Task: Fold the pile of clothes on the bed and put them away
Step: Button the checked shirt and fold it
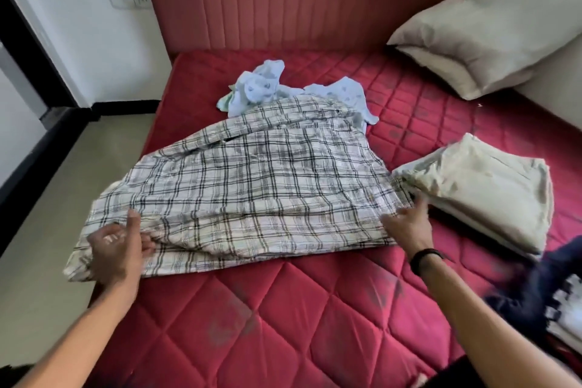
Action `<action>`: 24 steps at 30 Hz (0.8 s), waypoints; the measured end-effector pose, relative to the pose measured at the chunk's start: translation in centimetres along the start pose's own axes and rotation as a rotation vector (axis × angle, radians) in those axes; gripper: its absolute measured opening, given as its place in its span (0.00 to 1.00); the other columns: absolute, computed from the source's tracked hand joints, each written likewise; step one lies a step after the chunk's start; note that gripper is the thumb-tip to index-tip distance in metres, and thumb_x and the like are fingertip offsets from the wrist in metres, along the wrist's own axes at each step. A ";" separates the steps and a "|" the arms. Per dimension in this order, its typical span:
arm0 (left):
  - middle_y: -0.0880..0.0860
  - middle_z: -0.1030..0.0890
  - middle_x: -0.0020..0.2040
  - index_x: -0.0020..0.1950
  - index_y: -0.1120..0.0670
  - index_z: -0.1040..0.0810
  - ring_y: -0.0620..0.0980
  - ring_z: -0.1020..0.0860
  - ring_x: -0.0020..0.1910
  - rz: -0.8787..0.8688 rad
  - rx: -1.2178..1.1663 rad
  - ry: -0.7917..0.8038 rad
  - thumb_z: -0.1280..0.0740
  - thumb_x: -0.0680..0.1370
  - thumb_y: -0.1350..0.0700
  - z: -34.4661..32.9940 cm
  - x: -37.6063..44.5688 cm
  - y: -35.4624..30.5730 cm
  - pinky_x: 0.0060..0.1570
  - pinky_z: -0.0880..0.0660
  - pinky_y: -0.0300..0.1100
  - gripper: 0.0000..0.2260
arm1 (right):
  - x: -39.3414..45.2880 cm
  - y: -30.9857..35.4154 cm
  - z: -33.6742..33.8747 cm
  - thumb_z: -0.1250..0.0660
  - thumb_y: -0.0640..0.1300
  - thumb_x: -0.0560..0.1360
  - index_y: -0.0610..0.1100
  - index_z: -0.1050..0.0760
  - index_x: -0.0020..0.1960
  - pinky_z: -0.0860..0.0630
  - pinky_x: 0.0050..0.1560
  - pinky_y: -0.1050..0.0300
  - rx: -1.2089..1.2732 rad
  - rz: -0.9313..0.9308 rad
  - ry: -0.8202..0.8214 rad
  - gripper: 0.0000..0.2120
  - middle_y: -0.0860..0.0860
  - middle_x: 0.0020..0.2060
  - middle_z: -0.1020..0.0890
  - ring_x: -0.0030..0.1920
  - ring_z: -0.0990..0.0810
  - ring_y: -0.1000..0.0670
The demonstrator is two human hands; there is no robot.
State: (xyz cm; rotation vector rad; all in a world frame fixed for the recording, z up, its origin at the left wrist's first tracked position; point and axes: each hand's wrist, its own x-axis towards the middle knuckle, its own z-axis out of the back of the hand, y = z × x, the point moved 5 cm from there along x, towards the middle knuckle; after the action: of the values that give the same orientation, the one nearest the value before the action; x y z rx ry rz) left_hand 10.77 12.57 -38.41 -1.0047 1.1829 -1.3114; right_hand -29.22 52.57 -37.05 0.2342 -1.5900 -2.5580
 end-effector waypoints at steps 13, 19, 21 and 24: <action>0.46 0.51 0.85 0.85 0.43 0.52 0.50 0.51 0.84 -1.338 1.155 0.774 0.33 0.75 0.68 -8.3 -8.8 0.3 0.78 0.51 0.53 0.46 | -2.8 -0.6 -1.6 0.69 0.62 0.69 0.64 0.55 0.82 0.48 0.80 0.40 -1.184 0.573 0.618 0.40 0.50 0.84 0.51 0.84 0.51 0.43; 0.46 0.51 0.85 0.84 0.41 0.48 0.55 0.47 0.83 -1.134 1.254 0.557 0.38 0.62 0.77 -3.4 -2.0 1.7 0.78 0.44 0.60 0.57 | 1.2 -4.0 -1.3 0.47 0.40 0.73 0.61 0.55 0.83 0.17 0.55 0.41 -1.223 0.548 0.461 0.43 0.48 0.72 0.23 0.65 0.19 0.34; 0.49 0.46 0.85 0.84 0.44 0.42 0.58 0.41 0.81 -1.084 1.282 0.594 0.35 0.60 0.74 -3.0 -0.3 2.7 0.71 0.36 0.65 0.54 | 0.8 -3.5 -0.9 0.47 0.39 0.73 0.59 0.41 0.82 0.16 0.54 0.41 -1.232 0.511 0.448 0.38 0.45 0.72 0.23 0.65 0.20 0.33; 0.53 0.42 0.84 0.83 0.49 0.38 0.57 0.43 0.81 -1.100 1.311 0.697 0.39 0.62 0.71 -2.8 0.6 3.1 0.61 0.28 0.69 0.49 | 0.9 -3.6 -1.1 0.50 0.39 0.78 0.54 0.30 0.77 0.20 0.61 0.37 -1.196 0.553 0.421 0.30 0.40 0.76 0.29 0.72 0.27 0.31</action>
State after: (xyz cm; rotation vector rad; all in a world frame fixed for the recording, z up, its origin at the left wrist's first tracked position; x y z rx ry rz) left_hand 8.46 12.39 -41.99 -0.0716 -0.1541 -2.8438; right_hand -29.96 53.02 -40.87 0.1423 0.1344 -2.2961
